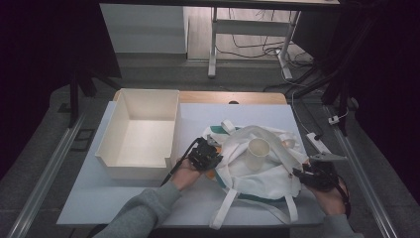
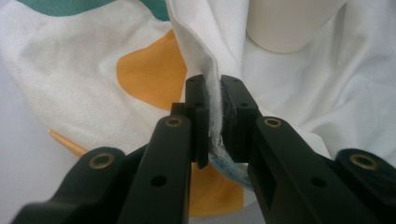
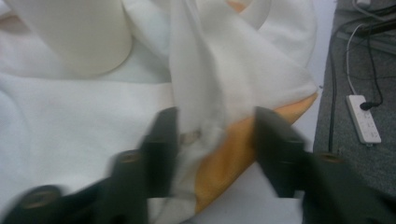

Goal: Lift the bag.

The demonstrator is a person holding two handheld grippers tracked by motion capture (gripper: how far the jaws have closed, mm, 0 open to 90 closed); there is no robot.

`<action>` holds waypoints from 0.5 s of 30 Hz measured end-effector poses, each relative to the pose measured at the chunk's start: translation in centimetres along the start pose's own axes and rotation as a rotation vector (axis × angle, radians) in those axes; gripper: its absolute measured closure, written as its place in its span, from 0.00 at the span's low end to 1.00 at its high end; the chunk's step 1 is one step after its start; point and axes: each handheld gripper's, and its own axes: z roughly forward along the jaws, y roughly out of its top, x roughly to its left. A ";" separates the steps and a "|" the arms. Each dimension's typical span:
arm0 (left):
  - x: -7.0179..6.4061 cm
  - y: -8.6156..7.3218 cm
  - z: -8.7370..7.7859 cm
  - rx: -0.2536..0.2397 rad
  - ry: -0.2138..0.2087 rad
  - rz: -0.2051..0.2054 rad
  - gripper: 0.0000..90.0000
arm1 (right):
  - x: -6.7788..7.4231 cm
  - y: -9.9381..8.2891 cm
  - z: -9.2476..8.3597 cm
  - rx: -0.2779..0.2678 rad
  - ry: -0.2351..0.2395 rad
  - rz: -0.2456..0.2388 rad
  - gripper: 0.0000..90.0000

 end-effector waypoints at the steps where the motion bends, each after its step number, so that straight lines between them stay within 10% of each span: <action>1: 0.0 0.0 -0.1 -0.003 0.000 0.004 0.91 | -0.1 0.0 0.1 -0.006 0.022 0.002 0.80; 15: 0.0 0.9 -4.0 -0.106 -0.072 -0.004 0.93 | 0.5 1.9 -3.2 -0.139 0.066 -0.029 0.92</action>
